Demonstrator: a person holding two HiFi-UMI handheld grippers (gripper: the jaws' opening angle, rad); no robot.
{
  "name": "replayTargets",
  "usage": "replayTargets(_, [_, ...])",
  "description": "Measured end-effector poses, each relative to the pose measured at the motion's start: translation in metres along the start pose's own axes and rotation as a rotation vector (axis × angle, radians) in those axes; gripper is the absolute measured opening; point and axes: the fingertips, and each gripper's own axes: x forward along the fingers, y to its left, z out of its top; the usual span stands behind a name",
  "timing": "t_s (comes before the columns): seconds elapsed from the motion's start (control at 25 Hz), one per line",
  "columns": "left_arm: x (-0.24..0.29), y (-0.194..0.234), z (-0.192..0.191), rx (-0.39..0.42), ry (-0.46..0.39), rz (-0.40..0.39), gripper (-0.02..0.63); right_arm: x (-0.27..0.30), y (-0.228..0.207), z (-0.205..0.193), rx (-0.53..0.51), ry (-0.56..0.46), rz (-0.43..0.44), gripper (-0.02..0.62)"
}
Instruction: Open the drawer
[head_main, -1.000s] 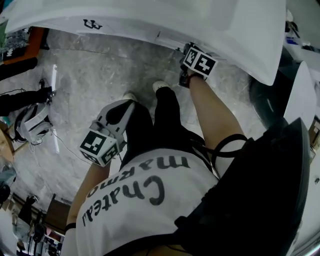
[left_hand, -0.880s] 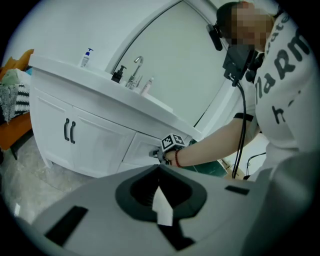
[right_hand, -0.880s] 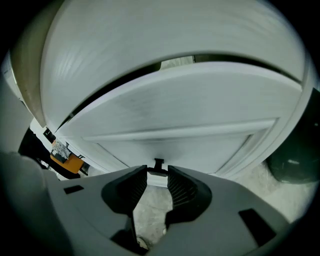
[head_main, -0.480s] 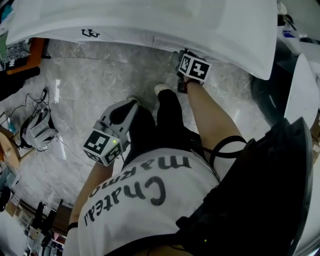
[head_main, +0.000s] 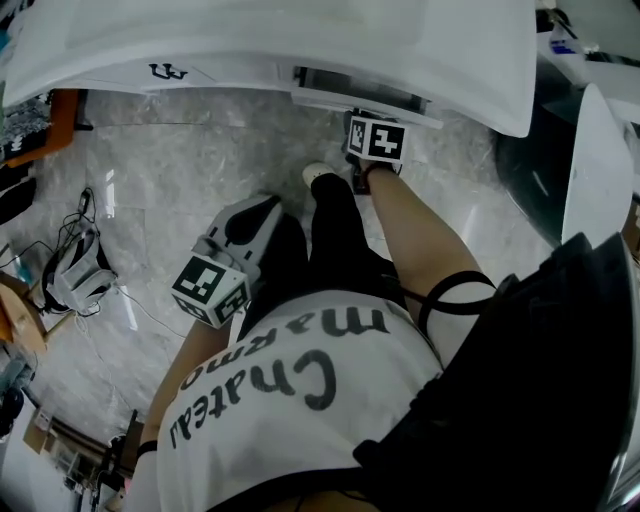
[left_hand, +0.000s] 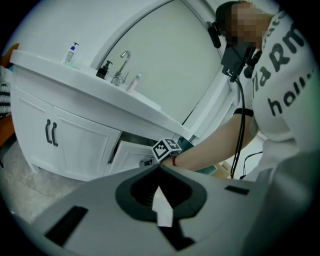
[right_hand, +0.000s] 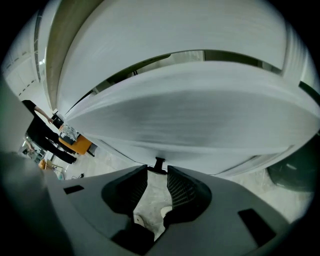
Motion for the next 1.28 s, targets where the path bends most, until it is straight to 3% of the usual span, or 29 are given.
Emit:
replayTargets(0.44, [-0.008,0.000,-0.004,0.034,0.045,-0.040,0.008,-0.006,0.006,-0.021,0.053,0.041,0.016,0.133])
replayTargets(0.76, [-0.008,-0.005,-0.006,0.065,0.069,-0.072,0.008,-0.010,0.010,-0.034,-0.002,0.073,0.039,0.130])
replayTargets(0.92, [-0.006,-0.010,-0.009,0.086,0.095,-0.097,0.008,-0.012,0.011,-0.038,0.020,0.089,0.062,0.132])
replayTargets(1.28, [-0.005,-0.013,-0.013,0.112,0.137,-0.144,0.008,-0.012,0.012,-0.040,-0.003,0.108,0.038,0.129])
